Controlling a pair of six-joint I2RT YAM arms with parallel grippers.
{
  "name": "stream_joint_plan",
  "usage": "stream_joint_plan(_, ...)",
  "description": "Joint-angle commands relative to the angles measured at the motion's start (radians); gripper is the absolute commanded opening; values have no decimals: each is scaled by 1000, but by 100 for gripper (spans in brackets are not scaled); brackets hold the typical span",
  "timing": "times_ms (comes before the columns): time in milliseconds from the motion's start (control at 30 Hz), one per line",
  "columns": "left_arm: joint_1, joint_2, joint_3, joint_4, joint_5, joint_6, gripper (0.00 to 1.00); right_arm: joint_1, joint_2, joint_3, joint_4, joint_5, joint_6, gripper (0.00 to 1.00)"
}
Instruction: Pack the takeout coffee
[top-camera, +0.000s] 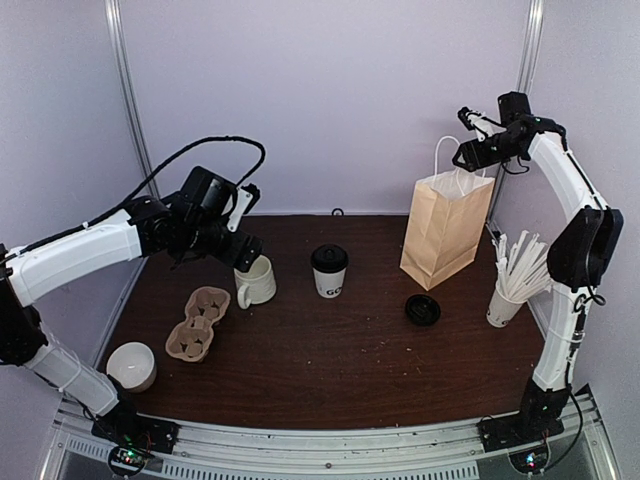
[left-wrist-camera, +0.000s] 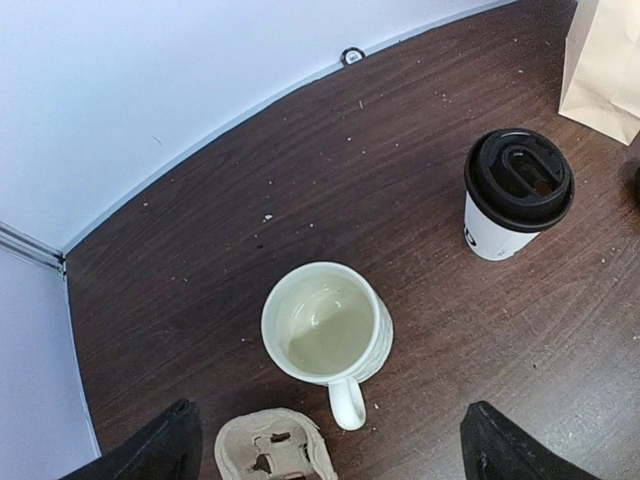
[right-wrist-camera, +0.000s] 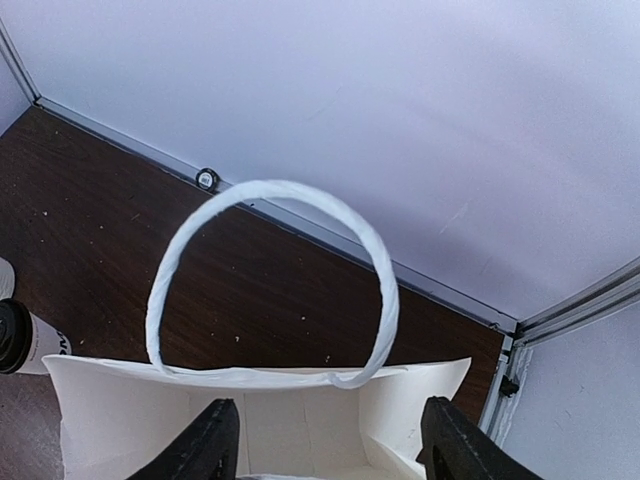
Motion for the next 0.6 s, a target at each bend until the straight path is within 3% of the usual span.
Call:
stream_joint_plan(0, -2, 20, 32, 13, 15, 13, 94, 2, -22, 13, 38, 10, 16, 65)
stream_joint_plan(400, -1, 43, 48, -11, 8, -15, 92, 2, 103, 132, 72, 7, 52, 61)
stream_joint_plan(500, -1, 51, 48, -9, -1, -7, 91, 3, 129, 161, 75, -13, 56, 49)
stream_joint_plan(567, -1, 59, 49, -11, -12, 0, 91, 2, 132, 170, 77, -28, 63, 32)
